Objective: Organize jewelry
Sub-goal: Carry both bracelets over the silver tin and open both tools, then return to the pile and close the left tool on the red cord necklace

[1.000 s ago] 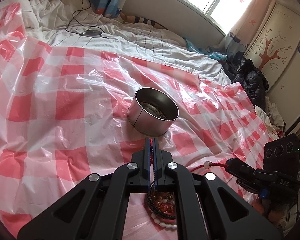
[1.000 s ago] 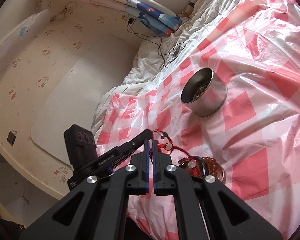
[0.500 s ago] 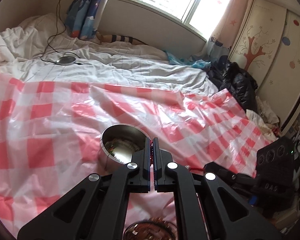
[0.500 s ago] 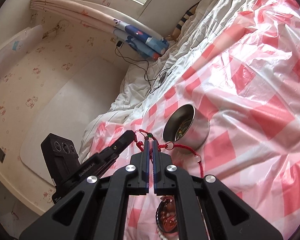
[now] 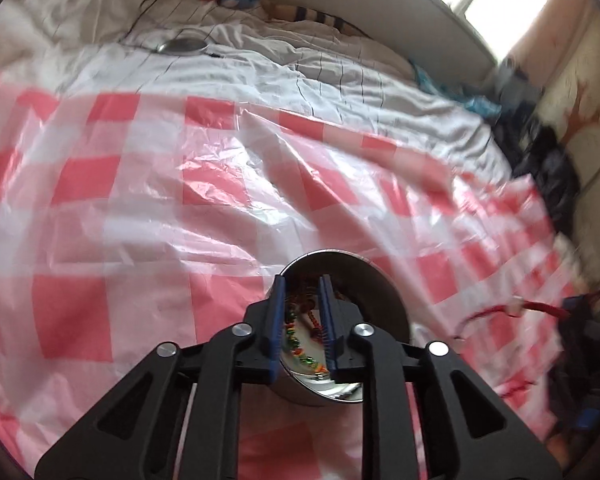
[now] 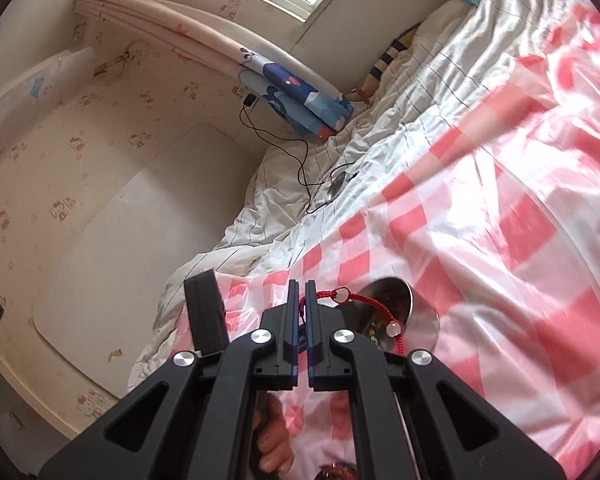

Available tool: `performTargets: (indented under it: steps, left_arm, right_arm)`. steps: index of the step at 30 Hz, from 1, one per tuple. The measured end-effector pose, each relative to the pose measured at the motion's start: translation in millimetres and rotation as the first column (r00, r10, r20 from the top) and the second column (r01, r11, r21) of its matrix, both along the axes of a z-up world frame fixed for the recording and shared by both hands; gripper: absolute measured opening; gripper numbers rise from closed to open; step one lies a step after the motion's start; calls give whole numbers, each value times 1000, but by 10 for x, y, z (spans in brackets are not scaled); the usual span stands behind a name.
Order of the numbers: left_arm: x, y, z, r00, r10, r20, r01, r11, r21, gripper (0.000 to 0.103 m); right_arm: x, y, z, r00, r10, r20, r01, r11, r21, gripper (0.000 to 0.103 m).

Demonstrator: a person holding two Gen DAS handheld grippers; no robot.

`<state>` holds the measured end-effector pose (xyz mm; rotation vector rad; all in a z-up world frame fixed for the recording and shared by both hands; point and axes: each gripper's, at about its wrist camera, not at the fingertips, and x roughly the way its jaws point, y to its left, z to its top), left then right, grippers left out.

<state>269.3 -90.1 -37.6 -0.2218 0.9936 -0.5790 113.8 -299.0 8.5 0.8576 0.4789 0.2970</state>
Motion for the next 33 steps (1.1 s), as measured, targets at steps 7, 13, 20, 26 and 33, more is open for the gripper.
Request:
performTargets:
  steps: [7,13,20,26,33]
  left_arm:
    - [-13,398,256,990,131,55,-127,989,-73,58]
    - [-56,301,280,993,104,54,-103,994,-33,62]
    - [-233,295,359,995,64,81,-65,998,17,67]
    - [-593,252,358,990,-83,115,62,983,171,67]
    - [-1064,292,98,968,-251,27,238,945,225,67]
  right_arm:
    - [484,247,-91,994,56,-97,-62,996,-61,26]
    - [359,183,-189,972,-154,-175,97,951,-295,61]
    - [80,-61,-404,949,-193,-248,137,965,-225,65]
    - [-437,-225,-292,941,-246,-232,215,965,-149,70]
    - [-952,-188,-386,924,-262,-279,246,965,-93,71]
